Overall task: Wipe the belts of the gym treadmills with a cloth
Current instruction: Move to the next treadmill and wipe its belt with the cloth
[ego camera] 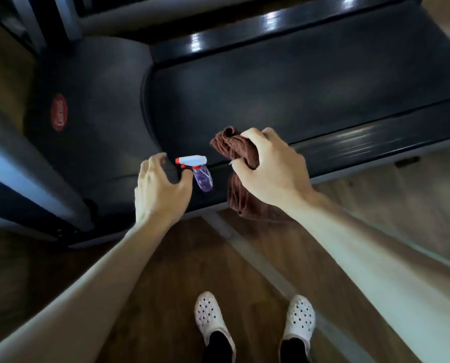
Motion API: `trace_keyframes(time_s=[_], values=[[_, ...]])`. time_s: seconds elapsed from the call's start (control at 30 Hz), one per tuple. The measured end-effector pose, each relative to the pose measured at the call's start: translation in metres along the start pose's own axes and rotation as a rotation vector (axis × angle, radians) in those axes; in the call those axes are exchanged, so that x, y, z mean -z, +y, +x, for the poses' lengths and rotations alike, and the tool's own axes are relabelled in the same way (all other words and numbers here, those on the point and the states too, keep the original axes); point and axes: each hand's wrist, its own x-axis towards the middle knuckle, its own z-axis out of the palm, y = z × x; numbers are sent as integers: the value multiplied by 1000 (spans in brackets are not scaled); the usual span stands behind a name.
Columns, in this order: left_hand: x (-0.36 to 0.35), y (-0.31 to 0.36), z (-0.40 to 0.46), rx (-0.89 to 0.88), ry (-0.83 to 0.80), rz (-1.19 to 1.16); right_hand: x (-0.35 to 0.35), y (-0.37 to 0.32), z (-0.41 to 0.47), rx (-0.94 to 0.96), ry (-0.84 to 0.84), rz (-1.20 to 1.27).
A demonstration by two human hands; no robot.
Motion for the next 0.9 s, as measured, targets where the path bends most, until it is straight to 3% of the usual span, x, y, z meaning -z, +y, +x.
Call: trace_keyframes(time_s=[0.17,0.4,0.7,0.9], values=[[-62,-52,33,144,-69,36,-64,36,14,-74,-53,2],[-154,-103,107,391,-269,102,-144,80,27,-200,5,74],[-236,-126,152,446,-1,-189,-193,110,20,-248,25,134],[-248,-114,152,404,220,-358,-189,128,6,-254,37,137]])
